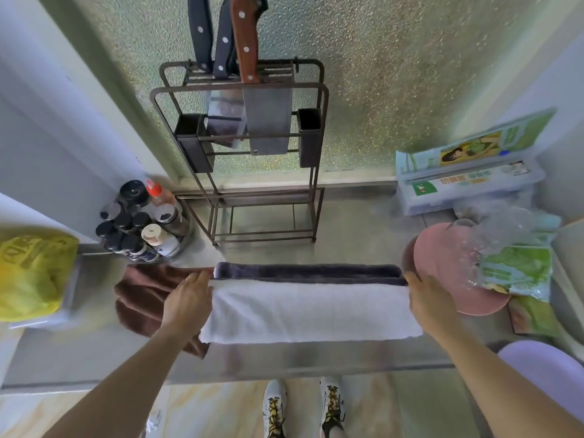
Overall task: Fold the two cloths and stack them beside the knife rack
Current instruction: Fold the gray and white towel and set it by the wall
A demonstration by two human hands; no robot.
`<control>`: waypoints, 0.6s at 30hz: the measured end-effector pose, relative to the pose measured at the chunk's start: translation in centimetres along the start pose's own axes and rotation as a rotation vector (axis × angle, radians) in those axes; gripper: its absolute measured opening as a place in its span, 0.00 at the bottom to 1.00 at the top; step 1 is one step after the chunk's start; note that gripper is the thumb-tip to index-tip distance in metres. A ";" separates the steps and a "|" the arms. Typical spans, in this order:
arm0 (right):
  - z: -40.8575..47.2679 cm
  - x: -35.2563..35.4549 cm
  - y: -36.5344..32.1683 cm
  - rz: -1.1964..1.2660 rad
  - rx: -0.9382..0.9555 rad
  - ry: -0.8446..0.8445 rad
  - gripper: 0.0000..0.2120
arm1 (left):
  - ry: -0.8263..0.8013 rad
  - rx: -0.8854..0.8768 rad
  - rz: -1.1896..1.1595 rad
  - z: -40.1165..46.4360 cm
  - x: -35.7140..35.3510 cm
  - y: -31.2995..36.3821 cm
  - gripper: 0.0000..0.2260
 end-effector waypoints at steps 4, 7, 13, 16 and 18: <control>3.1 -1.1 -0.3 0.019 -0.014 -0.008 0.16 | -0.015 0.074 -0.049 3.0 -1.5 -0.6 0.14; 4.8 -2.4 -0.3 0.036 -0.019 -0.031 0.13 | -0.029 0.108 -0.081 4.7 -2.6 -0.8 0.13; 7.0 -4.2 -0.2 0.056 -0.026 -0.039 0.14 | -0.018 0.126 -0.073 6.5 -4.2 -1.0 0.12; 7.5 -4.7 -0.2 0.094 -0.037 -0.021 0.14 | 0.022 0.140 -0.091 7.0 -4.7 -1.2 0.11; 7.7 -5.1 0.0 0.119 -0.053 -0.021 0.13 | 0.045 0.148 -0.111 7.3 -4.9 -1.3 0.10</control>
Point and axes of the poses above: each hand's wrist, its own z-axis towards the middle knuckle, its own x-axis out of the back of the hand, y = z × x, the point moved 4 cm from there along z, towards the middle knuckle, and after that the axes turned 15 degrees about -z, right-handed, at the moved point
